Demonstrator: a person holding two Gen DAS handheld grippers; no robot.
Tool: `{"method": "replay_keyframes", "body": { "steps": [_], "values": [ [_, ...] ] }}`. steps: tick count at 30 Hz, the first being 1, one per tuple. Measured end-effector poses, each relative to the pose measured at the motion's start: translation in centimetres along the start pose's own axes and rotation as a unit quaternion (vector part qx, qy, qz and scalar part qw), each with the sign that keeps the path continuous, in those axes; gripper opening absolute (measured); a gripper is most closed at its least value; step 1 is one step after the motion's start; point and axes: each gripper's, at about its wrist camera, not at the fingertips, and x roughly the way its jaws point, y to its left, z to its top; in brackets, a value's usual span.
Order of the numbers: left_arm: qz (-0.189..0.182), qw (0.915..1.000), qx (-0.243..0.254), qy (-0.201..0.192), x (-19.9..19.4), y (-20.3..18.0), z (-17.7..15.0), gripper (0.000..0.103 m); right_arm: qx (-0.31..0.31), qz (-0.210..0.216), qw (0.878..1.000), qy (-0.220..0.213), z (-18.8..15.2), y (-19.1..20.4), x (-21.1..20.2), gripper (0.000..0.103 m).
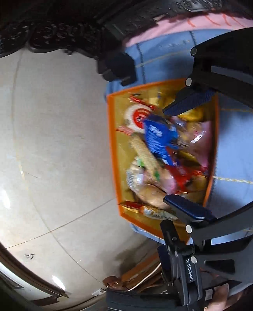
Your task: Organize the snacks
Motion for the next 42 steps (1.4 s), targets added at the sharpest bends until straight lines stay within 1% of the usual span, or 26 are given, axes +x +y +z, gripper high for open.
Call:
{"method": "replay_keyframes", "body": {
  "steps": [4, 7, 8, 9, 11, 13, 15, 18, 21, 24, 26, 30, 34, 42],
  "values": [
    [0.015, 0.9998, 0.011, 0.002, -1.3, -0.3, -1.7, 0.097, 0.006, -0.002, 1.0, 0.006, -1.4, 0.2, -0.9, 0.084],
    [0.041, 0.9986, 0.033, -0.001, -2.4, -0.9, -2.7, 0.098, -0.007, -0.012, 1.0, -0.001, -2.2, 0.8, -2.6, 0.084],
    [0.055, 0.9976, 0.042, -0.002, -3.1, -1.2, -3.2, 0.098, -0.011, -0.013, 1.0, -0.003, -2.3, 1.0, -3.1, 0.084],
    [0.058, 0.9974, 0.044, -0.005, -3.5, -1.3, -3.6, 0.098, -0.016, -0.015, 1.0, -0.005, -2.3, 1.2, -3.8, 0.084],
    [0.056, 0.9976, 0.038, -0.013, -5.0, -1.5, -4.3, 0.098, -0.022, -0.019, 1.0, -0.013, -2.5, 1.4, -5.0, 0.084],
    [0.052, 0.9981, 0.029, -0.013, -6.2, -1.6, -5.0, 0.098, -0.026, -0.019, 0.999, -0.02, -2.7, 1.7, -6.4, 0.084],
    [0.062, 0.9975, 0.028, -0.016, -7.2, -1.9, -5.6, 0.098, -0.028, -0.018, 0.999, -0.027, -3.0, 1.9, -7.7, 0.084],
    [0.065, 0.997, 0.033, -0.025, -8.9, -2.1, -6.7, 0.098, -0.031, -0.022, 0.999, -0.032, -3.7, 2.1, -9.3, 0.085],
    [0.059, 0.9974, 0.03, -0.029, -10.2, -2.1, -7.7, 0.098, -0.029, -0.022, 0.999, -0.032, -4.4, 2.0, -10.3, 0.085],
    [0.05, 0.9974, 0.033, -0.04, -11.4, -2.4, -8.5, 0.098, -0.028, -0.024, 0.999, -0.032, -5.2, 2.0, -11.3, 0.085],
    [0.044, 0.9979, 0.025, -0.041, -12.2, -2.5, -9.1, 0.098, -0.026, -0.026, 0.999, -0.032, -5.7, 1.9, -11.9, 0.085],
    [0.054, 0.9968, 0.021, -0.055, -13.2, -2.7, -9.9, 0.098, -0.024, -0.03, 0.999, -0.032, -6.4, 1.6, -12.7, 0.085],
    [0.049, 0.9973, 0.017, -0.051, -13.5, -2.7, -10.5, 0.098, -0.023, -0.032, 0.999, -0.032, -7.1, 1.4, -13.5, 0.085],
    [0.055, 0.9972, 0.027, -0.043, -14.1, -3.3, -11.4, 0.098, -0.023, -0.031, 0.999, -0.03, -8.0, 1.3, -14.3, 0.085]
  ]
}}
